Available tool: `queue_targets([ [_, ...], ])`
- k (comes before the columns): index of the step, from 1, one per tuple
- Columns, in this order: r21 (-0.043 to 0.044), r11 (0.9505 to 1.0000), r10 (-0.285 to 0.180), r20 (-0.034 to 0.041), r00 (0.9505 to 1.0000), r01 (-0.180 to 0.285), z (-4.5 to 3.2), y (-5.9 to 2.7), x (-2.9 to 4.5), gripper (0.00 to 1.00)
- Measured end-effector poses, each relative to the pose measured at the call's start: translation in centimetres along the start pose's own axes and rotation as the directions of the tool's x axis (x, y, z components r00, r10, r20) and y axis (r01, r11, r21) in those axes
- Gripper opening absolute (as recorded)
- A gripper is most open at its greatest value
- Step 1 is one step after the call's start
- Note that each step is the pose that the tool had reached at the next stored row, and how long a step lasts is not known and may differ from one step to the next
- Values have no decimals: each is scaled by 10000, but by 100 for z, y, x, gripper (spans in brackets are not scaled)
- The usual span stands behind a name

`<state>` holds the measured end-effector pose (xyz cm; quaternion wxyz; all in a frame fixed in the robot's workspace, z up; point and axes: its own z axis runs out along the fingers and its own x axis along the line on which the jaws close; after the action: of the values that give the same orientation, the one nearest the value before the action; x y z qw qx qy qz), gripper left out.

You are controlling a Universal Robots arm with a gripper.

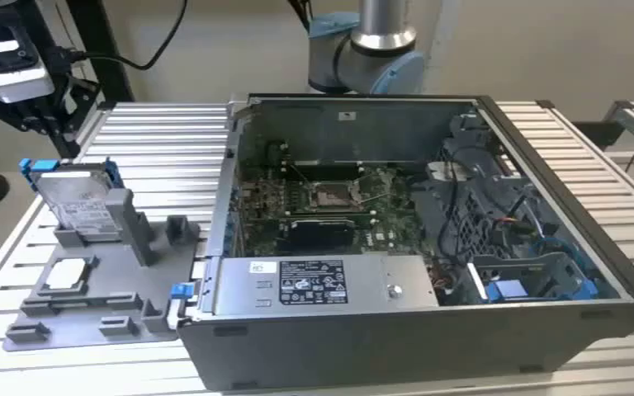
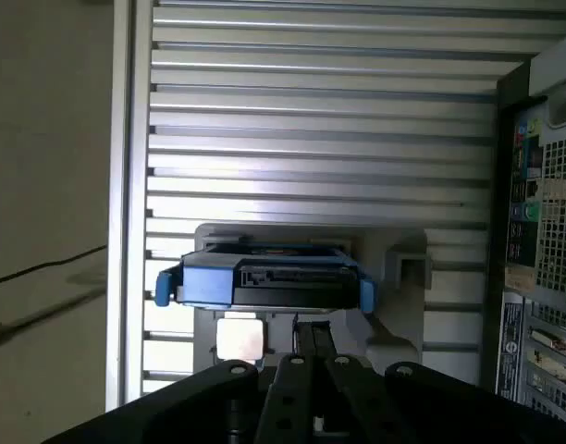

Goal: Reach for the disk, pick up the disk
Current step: 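Reach for the disk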

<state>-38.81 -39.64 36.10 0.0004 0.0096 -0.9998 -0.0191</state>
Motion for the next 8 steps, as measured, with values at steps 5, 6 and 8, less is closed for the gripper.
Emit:
queue_targets([
  [5,0,10000,0,0,10000,0,0,0,0,0],
  [6,0,10000,0,0,10000,0,0,0,0,0],
  [8,0,10000,0,0,10000,0,0,0,0,0],
])
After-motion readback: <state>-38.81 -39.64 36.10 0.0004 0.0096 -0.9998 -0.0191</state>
